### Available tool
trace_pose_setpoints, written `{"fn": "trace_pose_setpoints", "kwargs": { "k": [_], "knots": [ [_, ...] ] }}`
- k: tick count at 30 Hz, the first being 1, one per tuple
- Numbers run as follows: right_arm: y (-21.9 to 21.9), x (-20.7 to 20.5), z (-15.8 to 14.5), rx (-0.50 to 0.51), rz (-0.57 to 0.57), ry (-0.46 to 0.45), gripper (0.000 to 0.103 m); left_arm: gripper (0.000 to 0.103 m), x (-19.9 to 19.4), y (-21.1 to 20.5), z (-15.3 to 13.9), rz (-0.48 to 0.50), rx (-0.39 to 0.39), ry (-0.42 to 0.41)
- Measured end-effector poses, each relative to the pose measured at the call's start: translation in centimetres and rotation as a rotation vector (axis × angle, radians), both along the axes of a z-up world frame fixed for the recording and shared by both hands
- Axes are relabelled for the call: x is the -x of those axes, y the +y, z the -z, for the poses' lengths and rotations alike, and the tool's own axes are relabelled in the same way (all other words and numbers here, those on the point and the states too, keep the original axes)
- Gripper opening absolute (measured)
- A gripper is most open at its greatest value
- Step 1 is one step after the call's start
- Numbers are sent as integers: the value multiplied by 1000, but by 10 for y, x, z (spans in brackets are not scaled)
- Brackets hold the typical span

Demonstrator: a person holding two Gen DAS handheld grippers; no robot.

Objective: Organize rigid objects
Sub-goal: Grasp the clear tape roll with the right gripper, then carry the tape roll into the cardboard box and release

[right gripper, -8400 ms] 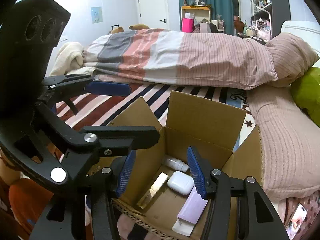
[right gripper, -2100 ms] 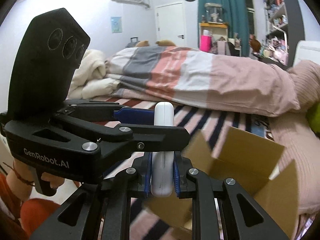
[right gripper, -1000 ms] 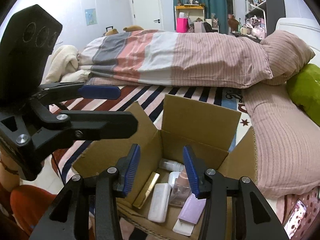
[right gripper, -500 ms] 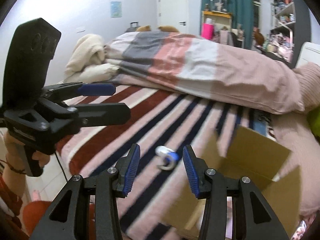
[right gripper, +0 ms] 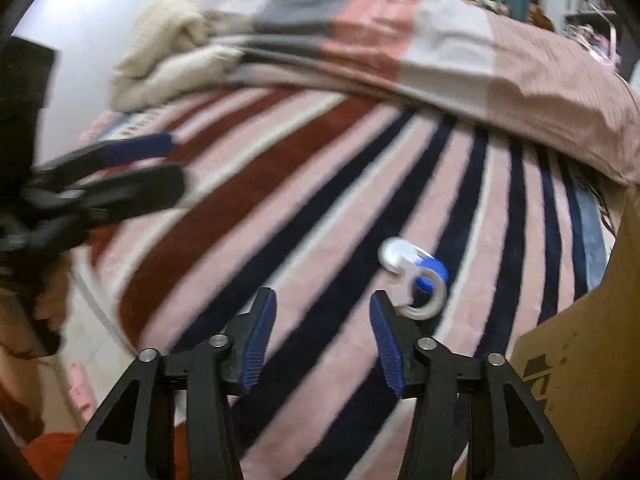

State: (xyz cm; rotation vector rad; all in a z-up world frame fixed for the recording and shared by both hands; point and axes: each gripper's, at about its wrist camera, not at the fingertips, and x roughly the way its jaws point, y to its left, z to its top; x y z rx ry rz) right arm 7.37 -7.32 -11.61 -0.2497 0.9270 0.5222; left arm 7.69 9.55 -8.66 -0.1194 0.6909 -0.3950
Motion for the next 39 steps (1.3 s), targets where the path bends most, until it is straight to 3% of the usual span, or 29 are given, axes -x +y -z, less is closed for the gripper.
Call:
{"fn": "trace_pose_setpoints", "kwargs": {
  "k": [1,2,7,10,11,12,13,20,26,27,29,31,33,34,39],
  "knots": [
    [-2,-4,7,24,22,-14,62,90,-2,1,5,3,2,7],
    [-5,-11,18,60,60,-32,64,90,-4,2,10,6,6,14],
    [-20,-39,50,101,147,1,64,90,-14,5,25,11,16,37],
    [-25,-44,53,93,158,-10,64,90,-17,6,30,12,22,49],
    [-25,-44,53,87,154,-22,61,90,-17,6,31,11,24,53],
    [-25,-43,52,86,150,-31,46,90,-17,5,31,11,24,56],
    [-25,-42,52,88,148,-34,39,90,-17,5,31,12,24,56],
    [-20,-26,36,54,109,-49,39,90,-8,-9,13,60,47,49],
    [-6,9,-8,-33,-27,-97,39,89,-1,-41,-15,169,131,70],
    [-4,18,-19,-49,-50,-119,39,84,1,-47,-21,180,136,69],
    [-6,29,-38,-74,-83,-164,39,64,4,-57,-34,212,142,66],
    [-10,40,-55,-91,-102,-210,39,35,7,-68,-46,233,141,63],
    [-18,46,-69,-109,-107,-245,39,22,10,-81,-60,252,145,48],
    [-22,50,-74,-118,-108,-256,39,18,14,-91,-69,273,151,39],
    [-62,59,-97,-161,-79,-319,39,18,17,-137,-94,305,90,6]
  ]
}}
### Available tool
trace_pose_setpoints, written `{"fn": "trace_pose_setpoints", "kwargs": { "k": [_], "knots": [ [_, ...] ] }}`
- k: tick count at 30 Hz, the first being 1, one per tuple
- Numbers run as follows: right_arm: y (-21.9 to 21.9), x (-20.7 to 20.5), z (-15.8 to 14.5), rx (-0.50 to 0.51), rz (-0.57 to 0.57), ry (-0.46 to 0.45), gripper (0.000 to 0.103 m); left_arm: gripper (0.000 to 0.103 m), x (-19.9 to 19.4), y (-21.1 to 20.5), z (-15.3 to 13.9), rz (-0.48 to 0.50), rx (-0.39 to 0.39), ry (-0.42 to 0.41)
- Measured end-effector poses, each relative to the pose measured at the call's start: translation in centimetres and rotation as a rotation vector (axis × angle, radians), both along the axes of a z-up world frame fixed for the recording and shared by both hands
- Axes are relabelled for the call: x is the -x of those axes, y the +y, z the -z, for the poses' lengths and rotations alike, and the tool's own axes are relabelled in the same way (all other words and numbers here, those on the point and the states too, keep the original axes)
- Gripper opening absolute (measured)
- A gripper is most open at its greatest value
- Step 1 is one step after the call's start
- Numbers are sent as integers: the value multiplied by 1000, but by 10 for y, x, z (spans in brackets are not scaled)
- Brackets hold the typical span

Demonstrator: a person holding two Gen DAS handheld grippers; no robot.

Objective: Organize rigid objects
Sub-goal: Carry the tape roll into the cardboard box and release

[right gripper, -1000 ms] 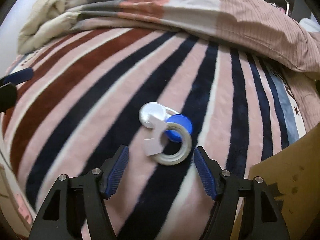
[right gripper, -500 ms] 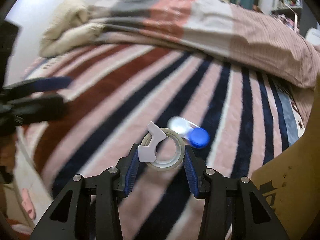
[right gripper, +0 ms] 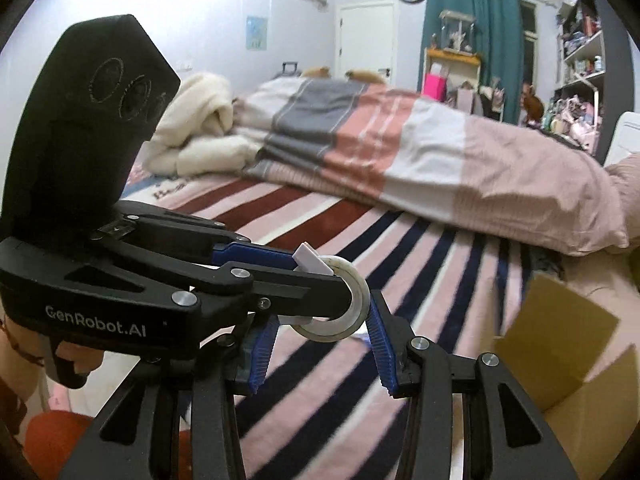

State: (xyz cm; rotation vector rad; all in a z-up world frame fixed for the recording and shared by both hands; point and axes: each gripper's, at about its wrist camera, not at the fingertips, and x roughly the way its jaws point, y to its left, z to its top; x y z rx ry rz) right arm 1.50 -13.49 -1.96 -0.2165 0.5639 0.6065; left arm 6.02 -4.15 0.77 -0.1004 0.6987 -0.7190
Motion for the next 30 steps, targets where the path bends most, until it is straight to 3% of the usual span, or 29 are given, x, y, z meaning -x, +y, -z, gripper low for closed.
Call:
{"fn": "trace_pose_setpoints", "kwargs": {
  "k": [7,16,17,18,19,20,21,22,30],
  "knots": [
    [-68,2,-17,-33,78,-19,39,18,-11,-76,-17,86,-63,-16],
    [-140,-13,-12,-26,177,43,39,18,-34,-149,-6,181,-132,34],
    [-145,-15,-11,-23,182,50,39,21,-34,-154,-5,182,-148,29],
    [-150,-16,-8,-12,193,56,39,37,-35,-159,-4,180,-160,27],
    [-152,-16,-7,-4,200,59,40,63,-35,-162,-4,176,-175,27],
    [-154,-17,-5,12,212,66,42,74,-35,-164,-4,166,-185,13],
    [-157,-19,-3,22,219,79,52,83,-34,-165,-6,154,-193,-10],
    [-159,-18,-2,18,219,84,60,83,-33,-164,-6,152,-197,-17],
    [-163,-19,1,15,228,100,61,83,-36,-150,-10,127,-180,-13]
  ]
}}
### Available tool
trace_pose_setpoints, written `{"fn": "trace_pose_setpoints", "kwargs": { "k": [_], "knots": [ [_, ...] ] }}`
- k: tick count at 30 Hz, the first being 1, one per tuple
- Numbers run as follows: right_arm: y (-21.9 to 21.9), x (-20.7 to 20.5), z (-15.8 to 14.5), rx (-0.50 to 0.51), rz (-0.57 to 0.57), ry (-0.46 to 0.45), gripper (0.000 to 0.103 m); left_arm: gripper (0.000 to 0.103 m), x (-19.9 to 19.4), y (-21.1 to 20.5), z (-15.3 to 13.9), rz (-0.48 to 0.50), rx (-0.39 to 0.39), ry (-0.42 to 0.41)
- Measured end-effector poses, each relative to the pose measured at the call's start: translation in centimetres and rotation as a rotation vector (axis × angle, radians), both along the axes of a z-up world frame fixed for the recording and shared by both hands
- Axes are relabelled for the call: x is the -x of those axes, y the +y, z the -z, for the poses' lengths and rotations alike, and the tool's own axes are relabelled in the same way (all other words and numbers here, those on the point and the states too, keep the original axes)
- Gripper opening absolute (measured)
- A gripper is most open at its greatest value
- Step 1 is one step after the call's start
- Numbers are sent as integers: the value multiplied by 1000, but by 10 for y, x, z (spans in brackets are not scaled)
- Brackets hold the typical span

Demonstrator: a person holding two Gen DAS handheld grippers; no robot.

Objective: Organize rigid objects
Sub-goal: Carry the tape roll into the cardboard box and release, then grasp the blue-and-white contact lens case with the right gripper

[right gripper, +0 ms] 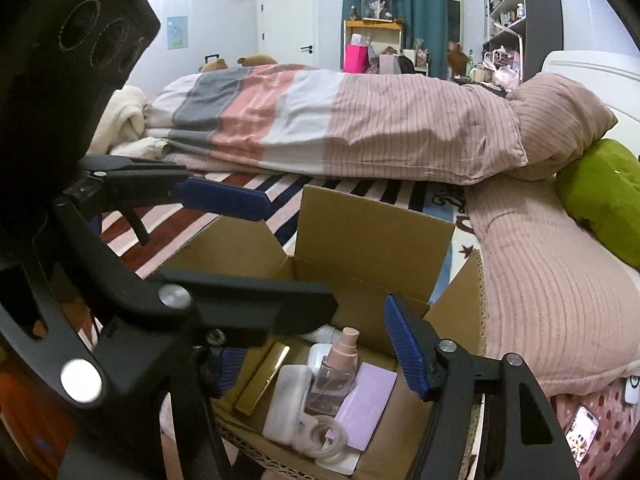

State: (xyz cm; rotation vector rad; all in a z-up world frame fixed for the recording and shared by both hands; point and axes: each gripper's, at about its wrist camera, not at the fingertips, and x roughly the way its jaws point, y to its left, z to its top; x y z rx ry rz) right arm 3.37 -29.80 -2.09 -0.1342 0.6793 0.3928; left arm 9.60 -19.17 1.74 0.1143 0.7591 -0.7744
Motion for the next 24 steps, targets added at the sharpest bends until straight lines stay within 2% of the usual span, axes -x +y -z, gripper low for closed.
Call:
{"fn": "trace_pose_setpoints", "kwargs": {
  "k": [7,13,19,24],
  "knots": [
    [11,4,-4,27,3,-7,61,83,4,30,-5,-33,42,-8],
    [38,9,-14,51,-13,-22,61,83,14,78,-11,-84,90,-34],
    [89,9,-22,64,-72,-46,61,86,23,144,-9,-186,101,-60],
    [140,3,-18,75,-143,-36,61,88,26,201,7,-284,116,-65]
  ]
}}
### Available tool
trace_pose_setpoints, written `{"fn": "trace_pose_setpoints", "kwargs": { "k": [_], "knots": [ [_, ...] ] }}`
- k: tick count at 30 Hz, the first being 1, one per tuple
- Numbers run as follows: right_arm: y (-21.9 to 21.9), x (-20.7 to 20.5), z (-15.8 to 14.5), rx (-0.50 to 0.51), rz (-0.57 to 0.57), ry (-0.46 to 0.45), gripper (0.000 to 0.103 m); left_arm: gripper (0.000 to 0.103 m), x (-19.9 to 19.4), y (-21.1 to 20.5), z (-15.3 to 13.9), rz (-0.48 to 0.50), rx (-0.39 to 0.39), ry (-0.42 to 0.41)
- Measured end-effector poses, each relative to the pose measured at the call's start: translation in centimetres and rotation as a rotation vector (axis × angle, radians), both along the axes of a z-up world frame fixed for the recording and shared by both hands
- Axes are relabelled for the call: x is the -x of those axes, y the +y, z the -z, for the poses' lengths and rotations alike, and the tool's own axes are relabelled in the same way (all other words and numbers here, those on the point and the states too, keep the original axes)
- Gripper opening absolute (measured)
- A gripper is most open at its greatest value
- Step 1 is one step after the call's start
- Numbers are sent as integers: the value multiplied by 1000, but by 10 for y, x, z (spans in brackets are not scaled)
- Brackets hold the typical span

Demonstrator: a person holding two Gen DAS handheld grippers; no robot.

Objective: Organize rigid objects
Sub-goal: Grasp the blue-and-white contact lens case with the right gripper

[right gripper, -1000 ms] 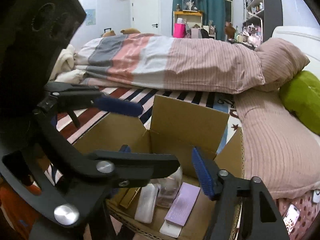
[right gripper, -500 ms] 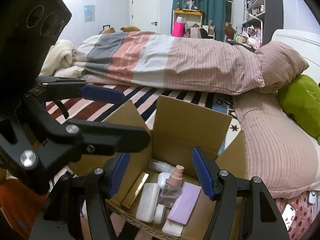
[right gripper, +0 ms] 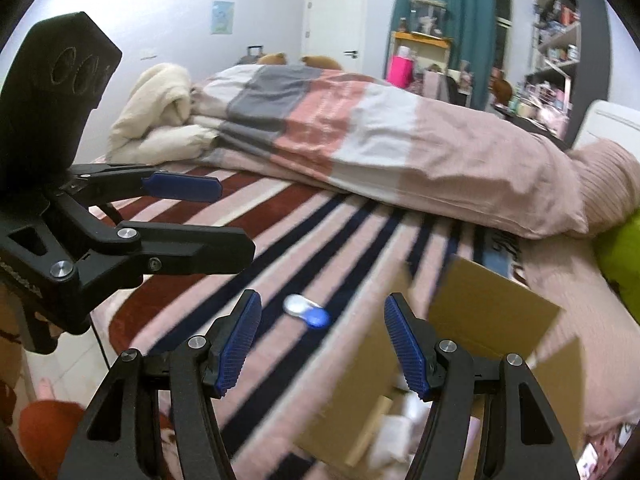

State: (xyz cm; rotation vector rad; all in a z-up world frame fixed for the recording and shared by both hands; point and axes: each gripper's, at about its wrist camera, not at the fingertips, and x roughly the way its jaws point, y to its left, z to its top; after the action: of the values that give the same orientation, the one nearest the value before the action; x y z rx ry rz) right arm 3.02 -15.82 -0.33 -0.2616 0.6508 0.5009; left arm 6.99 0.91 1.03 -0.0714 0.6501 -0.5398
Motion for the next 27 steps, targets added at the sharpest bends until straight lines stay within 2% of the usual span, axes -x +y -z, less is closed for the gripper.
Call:
{"fn": "trace_pose_setpoints", "kwargs": {
  "k": [5,11,14,16,17,22,27],
  "knots": [
    [43,-12,20,25,-54,52,61,88,0,52,29,-93,20,23],
    [82,-38,68,39,-73,183,61,88,-5,88,71,-169,23,69],
    [86,-57,97,40,-31,247,62,88,-11,99,94,-180,32,104],
    [86,-67,110,51,15,262,71,88,-13,103,107,-183,31,122],
    [84,-73,119,58,43,268,72,88,-16,104,113,-186,30,130],
    [76,-104,152,111,177,284,72,88,-26,107,132,-183,46,169],
    [67,-119,166,64,230,300,72,88,-32,105,141,-180,42,185]
  ]
}}
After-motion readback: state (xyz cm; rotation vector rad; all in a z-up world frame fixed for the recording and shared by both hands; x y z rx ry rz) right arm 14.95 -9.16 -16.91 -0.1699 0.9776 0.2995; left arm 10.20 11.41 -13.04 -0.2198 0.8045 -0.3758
